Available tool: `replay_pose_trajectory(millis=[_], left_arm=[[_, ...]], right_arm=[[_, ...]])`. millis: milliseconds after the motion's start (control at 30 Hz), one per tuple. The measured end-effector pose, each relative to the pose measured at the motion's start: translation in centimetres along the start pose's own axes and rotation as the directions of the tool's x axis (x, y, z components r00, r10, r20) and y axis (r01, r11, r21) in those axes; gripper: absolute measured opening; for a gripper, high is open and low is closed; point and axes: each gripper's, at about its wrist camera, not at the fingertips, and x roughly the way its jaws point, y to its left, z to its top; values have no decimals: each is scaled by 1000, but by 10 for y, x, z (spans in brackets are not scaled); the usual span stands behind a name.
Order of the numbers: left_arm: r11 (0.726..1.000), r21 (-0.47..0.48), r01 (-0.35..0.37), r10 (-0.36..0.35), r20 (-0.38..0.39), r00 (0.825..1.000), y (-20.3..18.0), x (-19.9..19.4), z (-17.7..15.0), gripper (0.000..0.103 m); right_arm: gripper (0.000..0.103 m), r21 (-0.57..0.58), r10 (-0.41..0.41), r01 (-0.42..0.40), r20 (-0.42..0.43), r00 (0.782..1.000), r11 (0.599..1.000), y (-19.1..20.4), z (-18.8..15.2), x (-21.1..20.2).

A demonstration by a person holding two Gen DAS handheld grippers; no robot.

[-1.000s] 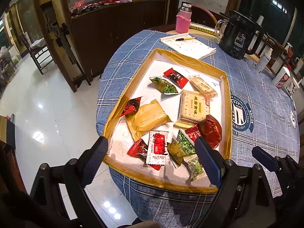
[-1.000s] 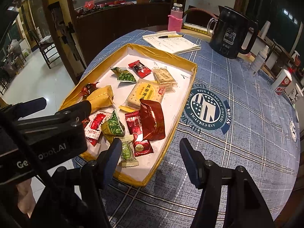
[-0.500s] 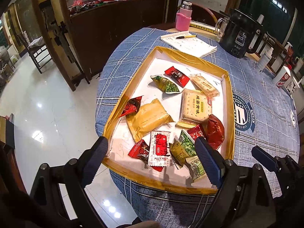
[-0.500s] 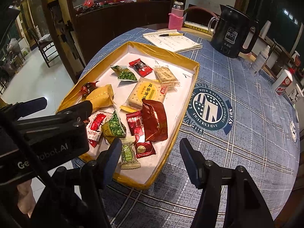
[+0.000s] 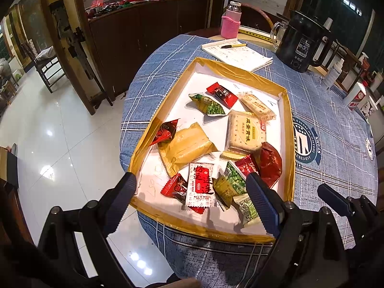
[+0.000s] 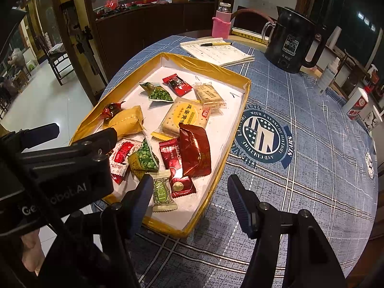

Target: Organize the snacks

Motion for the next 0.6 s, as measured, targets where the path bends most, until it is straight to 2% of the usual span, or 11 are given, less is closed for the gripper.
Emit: replay_pose_trajectory(millis=[600], left_arm=[[1000, 1, 3, -3, -7, 1000, 0, 3, 0, 92]], right_arm=[[65, 4, -9, 9, -2, 1000, 1000, -2, 1, 2]])
